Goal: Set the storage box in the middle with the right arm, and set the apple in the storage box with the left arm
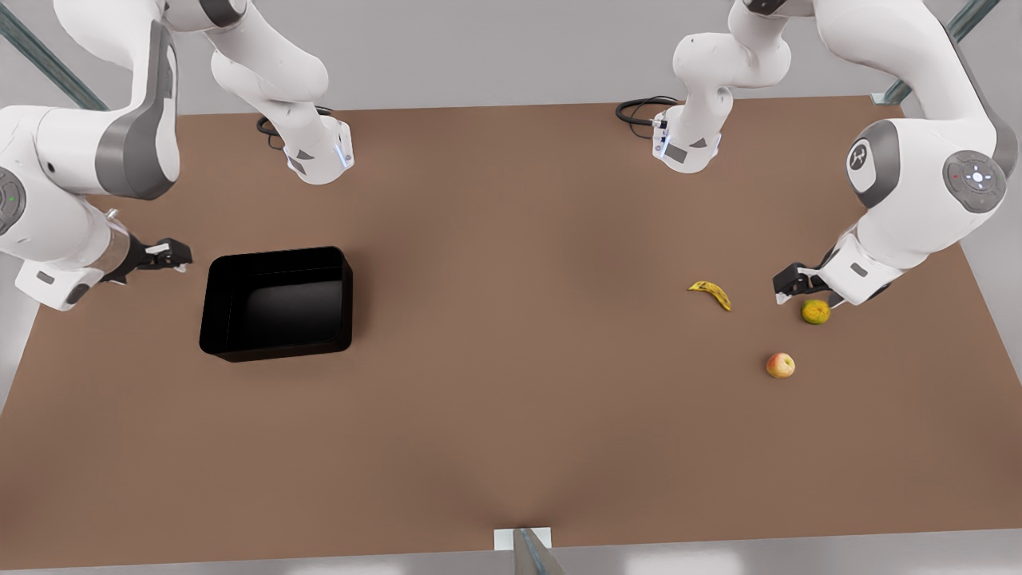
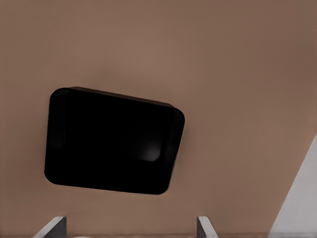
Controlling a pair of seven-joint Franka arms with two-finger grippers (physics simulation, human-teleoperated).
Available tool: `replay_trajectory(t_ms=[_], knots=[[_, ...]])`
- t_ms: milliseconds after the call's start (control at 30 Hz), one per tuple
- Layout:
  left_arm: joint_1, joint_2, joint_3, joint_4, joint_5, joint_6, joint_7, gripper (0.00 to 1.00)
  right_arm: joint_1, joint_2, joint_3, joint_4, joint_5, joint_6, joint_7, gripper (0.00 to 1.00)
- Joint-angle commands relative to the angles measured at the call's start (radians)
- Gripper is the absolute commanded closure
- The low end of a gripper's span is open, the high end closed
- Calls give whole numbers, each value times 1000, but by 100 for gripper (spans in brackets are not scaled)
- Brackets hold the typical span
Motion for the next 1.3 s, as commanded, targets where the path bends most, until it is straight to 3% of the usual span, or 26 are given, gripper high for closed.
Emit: replay_trajectory(t_ms=[0, 133, 233, 300, 400, 467, 533, 600, 767, 1000, 1033, 1067, 1100, 1200, 1267], knots=[[0, -1, 0, 0, -3, 0, -2, 0, 1, 1, 0, -2, 0, 0, 0, 0], [1, -2, 17, -3, -2, -51, -16, 0, -5, 34, -3, -28, -6, 15, 24, 0], [31, 33, 204, -127, -203, -78, -65, 0, -57, 4, -47, -357, 0, 314, 84, 0], [31, 71, 304, -178, -438, -29, -344, 0, -83, -114, -51, -600, 2, 506, 86, 0], [34, 199, 377, -175, -778, 15, -694, 0, -85, -119, -115, -725, 25, 617, 86, 0], [54, 320, 393, -138, -1074, 90, -861, 0, -88, -44, -153, -742, 25, 673, 86, 0], [132, 458, 387, -83, -1332, -20, -869, 0, -102, -12, -155, -735, 26, 684, 86, 0], [209, 555, 387, -44, -1435, -189, -868, 0, -102, 27, -173, -727, 26, 699, 84, 0], [259, 677, 362, -28, -1540, -284, -897, 0, -102, 119, -179, -721, 26, 778, 83, 0], [261, 729, 319, 48, -1455, -397, -912, 0, -106, 154, -205, -765, 26, 881, 18, 0], [261, 731, 319, 48, -1437, -410, -912, 0, -106, 154, -205, -765, 26, 874, 18, 13], [261, 731, 319, 46, -1402, -426, -909, 0, -106, 154, -205, -765, 26, 864, 18, 37], [261, 732, 324, 45, -1386, -428, -909, 0, -105, 155, -205, -764, 26, 861, 17, 51], [271, 757, 328, 46, -1328, -426, -909, 0, -102, 155, -205, -762, 26, 854, 17, 66], [302, 828, 325, 166, -1325, -469, -969, 0, -102, 162, -205, -759, 26, 854, 5, 69]])
